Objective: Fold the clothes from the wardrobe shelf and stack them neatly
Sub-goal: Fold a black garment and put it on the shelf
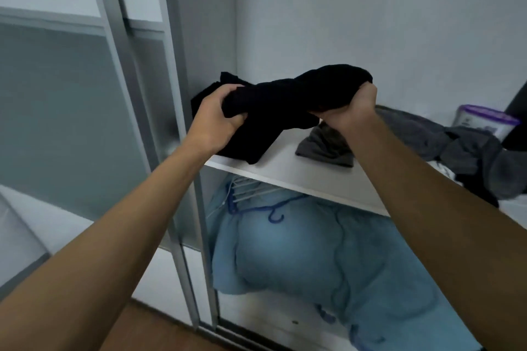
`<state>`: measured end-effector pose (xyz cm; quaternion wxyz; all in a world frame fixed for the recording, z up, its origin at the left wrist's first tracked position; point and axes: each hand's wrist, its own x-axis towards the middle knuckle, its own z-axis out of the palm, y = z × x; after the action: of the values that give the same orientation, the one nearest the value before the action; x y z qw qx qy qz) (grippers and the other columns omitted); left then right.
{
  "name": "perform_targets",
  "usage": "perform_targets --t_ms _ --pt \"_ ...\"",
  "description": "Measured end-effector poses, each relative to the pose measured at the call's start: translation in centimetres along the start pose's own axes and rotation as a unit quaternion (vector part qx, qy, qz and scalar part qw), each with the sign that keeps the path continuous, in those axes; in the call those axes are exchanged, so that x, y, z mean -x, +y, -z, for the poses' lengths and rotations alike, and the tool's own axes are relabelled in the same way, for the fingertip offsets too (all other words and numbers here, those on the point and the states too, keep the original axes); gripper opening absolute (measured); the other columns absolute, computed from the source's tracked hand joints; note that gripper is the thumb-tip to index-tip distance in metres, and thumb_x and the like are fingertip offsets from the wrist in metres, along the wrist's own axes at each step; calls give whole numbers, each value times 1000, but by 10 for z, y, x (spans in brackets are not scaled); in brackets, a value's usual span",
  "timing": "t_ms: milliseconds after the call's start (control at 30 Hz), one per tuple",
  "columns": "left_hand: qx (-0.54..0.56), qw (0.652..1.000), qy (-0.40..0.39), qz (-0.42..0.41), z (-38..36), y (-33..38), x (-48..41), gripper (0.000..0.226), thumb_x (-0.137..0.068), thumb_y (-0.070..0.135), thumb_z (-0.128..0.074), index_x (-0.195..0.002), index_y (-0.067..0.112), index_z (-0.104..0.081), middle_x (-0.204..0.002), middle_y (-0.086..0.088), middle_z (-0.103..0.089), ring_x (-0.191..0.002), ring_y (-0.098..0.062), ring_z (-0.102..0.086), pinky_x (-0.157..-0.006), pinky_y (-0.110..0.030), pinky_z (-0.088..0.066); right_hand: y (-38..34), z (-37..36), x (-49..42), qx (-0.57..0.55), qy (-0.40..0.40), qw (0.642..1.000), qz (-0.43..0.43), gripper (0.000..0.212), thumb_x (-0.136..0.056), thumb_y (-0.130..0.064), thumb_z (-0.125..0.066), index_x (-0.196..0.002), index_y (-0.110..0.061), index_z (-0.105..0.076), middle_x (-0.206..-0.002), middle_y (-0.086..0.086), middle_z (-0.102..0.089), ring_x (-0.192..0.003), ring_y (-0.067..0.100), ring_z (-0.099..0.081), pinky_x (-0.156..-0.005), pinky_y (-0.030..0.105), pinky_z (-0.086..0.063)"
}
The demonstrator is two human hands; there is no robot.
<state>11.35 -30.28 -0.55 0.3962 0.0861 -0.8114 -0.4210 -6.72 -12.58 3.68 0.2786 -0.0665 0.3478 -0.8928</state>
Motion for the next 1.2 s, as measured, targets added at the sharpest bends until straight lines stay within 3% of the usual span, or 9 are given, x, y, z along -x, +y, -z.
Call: perform_targets --t_ms 167,267,433,567,633,800,967,1067,1200 --pt "-116 987 106 -30 -15 -5 -39 50 -79 -15 -60 -108 26 -63 -102 17 -64 -96 15 -58 -84 -2 -41 -6 -33 -82 -28 -79 993 -81 35 -96 -19 -30 -115 -10 -58 -135 5 -56 -139 30 -44 -113 41 -37" --pt "-154 972 171 -42 -23 -15 -56 46 -79 -15 -58 -102 24 -62 -96 18 -65 -91 5 -62 -81 -8 -44 2 -57 -129 -39 -88 987 -125 47 -95 -20 -31 -132 -11 -57 -143 8 -54 -133 29 -52 -110 41 -41" --pt "-214 951 222 0 -30 -39 -73 49 -73 -10 -53 -108 21 -62 -98 9 -68 -87 -8 -65 -75 -20 -50 37 -90 -203 -31 -107 974 -198 36 -91 -27 -32 -102 -10 -62 -120 12 -65 -113 31 -63 -102 47 -45" --pt "-154 944 166 240 -34 -66 -74 38 -80 11 -51 -112 29 -59 -80 9 -63 -50 -1 -53 -48 -15 -39 72 -78 -263 305 -81 933 -175 35 -98 -23 -35 -114 -9 -64 -115 10 -66 -90 26 -66 -87 39 -55" --pt "-92 927 146 333 -34 -78 -75 22 -91 23 -50 -107 31 -63 -81 13 -60 -62 2 -54 -56 -19 -40 83 -60 -284 461 -16 875 -150 36 -100 -20 -40 -128 -8 -59 -119 13 -65 -83 26 -63 -74 38 -55" --pt "-84 911 217 340 -36 -93 -89 25 -89 50 -60 -107 33 -62 -100 19 -60 -87 0 -56 -68 -23 -41 89 -38 -306 515 -64 839 -161 39 -90 -46 -52 -111 -15 -61 -99 6 -69 -74 22 -66 -57 29 -55" --pt "-86 915 283 275 -50 -95 -102 37 -92 1 -55 -121 23 -58 -111 0 -64 -54 2 -57 -47 -15 -44 103 -46 -307 619 -181 758 -102 45 -76 -39 -82 -101 -7 -62 -93 8 -72 -63 17 -72 -42 18 -49" --pt "-108 924 303 205 -53 -91 -107 51 -87 -10 -48 -123 25 -58 -126 3 -58 -104 -13 -64 -84 -25 -56 110 -52 -319 554 -227 796 -91 12 -87 -14 -73 -96 -9 -66 -104 13 -73 -74 19 -73 -53 21 -54" --pt "-151 882 305 327 -52 -99 -105 62 -87 -7 -50 -141 24 -43 -140 -11 -41 -120 -32 -52 -102 -42 -49 109 -56 -327 278 -246 918 -141 14 -93 -1 -60 -105 -7 -66 -101 13 -76 -85 24 -75 -70 35 -60"
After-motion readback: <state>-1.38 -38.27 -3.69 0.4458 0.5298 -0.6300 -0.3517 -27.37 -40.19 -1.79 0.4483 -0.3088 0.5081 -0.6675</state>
